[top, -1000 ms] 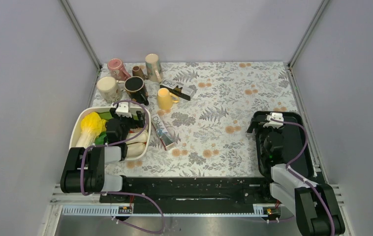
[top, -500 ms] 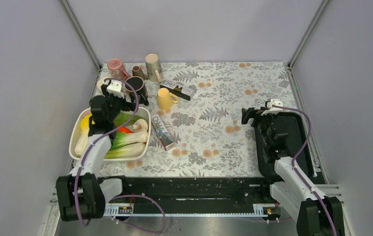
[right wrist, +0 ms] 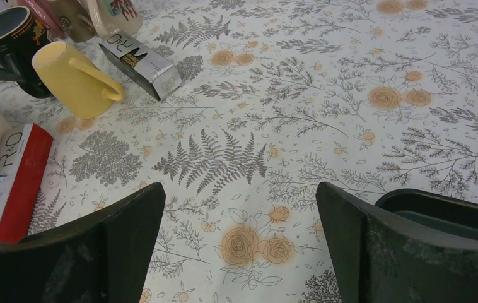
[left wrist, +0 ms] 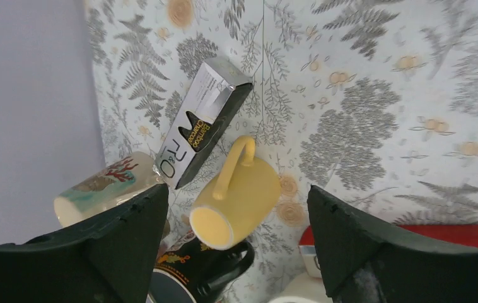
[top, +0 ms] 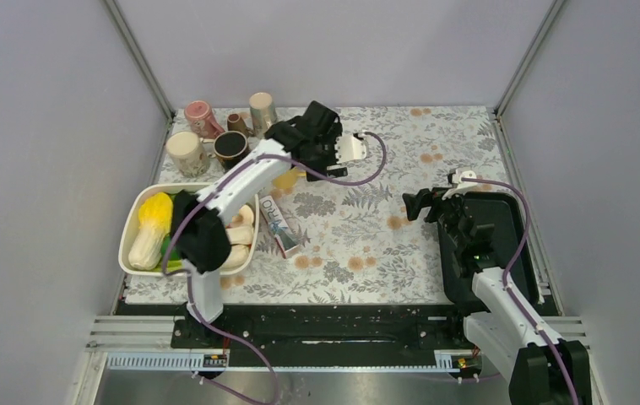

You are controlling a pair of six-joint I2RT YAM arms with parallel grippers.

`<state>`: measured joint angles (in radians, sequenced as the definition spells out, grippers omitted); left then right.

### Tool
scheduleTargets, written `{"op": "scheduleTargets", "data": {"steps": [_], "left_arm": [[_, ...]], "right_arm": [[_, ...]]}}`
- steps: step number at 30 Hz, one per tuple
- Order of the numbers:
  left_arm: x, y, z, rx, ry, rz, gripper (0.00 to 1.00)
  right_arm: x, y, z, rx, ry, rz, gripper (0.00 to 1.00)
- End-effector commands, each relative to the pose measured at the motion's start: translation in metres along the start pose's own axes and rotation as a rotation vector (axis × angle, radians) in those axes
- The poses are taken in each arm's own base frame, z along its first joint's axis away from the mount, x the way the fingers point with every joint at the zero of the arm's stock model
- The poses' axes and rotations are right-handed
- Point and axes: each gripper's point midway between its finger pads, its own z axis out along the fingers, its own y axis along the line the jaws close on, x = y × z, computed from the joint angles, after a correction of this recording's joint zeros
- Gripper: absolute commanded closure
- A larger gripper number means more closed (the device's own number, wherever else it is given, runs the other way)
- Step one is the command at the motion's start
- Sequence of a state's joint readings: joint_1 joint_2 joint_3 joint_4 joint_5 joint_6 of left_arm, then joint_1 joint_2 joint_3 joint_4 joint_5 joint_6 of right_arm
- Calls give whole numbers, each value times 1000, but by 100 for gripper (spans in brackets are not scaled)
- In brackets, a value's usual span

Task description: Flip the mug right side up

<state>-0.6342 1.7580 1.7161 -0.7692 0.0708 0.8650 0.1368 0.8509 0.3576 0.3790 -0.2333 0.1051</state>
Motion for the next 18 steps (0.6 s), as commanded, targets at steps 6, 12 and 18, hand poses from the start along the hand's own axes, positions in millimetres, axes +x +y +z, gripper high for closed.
{"op": "scheduleTargets", "data": {"steps": [6,12,18], "left_arm": [[72,30,87,46,490,215,16],[113,36,111,54,586,185,25],[140,35,121,70,620,159,39]], "right_arm": [[-1,0,7,-8,-16,6,0],[3,-1,10,-4,11,13,1],[6,-2,11,0,19,14,1]]}}
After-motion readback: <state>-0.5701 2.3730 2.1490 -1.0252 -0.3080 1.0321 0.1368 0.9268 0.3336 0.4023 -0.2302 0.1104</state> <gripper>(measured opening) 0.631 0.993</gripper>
